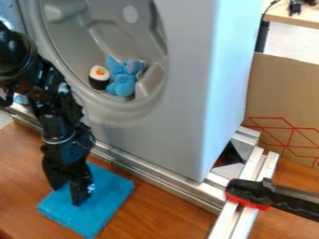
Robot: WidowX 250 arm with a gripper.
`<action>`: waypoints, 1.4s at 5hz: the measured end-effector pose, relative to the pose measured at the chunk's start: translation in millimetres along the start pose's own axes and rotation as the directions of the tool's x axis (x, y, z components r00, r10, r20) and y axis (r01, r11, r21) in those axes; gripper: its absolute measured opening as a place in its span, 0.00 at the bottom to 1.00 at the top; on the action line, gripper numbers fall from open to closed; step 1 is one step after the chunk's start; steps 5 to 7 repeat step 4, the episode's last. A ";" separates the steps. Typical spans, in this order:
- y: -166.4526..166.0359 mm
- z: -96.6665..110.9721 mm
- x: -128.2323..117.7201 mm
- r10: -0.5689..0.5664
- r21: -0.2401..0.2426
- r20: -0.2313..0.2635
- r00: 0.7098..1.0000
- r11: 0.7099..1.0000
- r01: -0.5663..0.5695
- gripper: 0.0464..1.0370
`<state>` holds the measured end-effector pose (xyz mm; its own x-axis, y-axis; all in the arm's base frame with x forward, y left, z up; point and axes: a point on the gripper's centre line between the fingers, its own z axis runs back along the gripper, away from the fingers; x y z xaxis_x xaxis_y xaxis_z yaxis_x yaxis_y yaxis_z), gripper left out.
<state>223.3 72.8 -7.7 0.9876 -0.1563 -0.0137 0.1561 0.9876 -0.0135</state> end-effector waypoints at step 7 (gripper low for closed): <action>-8.4 48.5 -17.4 0.044 0.089 0.080 0.996 0.995 -0.051 0.96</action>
